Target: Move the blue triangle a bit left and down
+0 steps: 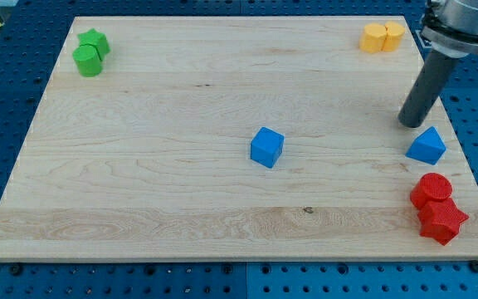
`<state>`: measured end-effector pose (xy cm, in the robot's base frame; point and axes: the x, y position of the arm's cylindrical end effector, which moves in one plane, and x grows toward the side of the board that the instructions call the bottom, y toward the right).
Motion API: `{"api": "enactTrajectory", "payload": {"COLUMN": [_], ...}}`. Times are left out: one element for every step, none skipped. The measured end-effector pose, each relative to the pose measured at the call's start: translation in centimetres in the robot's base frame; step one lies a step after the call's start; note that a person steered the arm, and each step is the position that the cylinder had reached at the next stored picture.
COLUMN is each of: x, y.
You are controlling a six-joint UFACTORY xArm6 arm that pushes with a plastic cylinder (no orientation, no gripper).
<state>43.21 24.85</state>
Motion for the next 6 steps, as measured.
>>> {"api": "enactTrajectory", "payload": {"x": [0.0,0.0,0.1,1.0,1.7,2.2], "y": [0.5,1.2,2.2,2.2,2.2,2.2]}}
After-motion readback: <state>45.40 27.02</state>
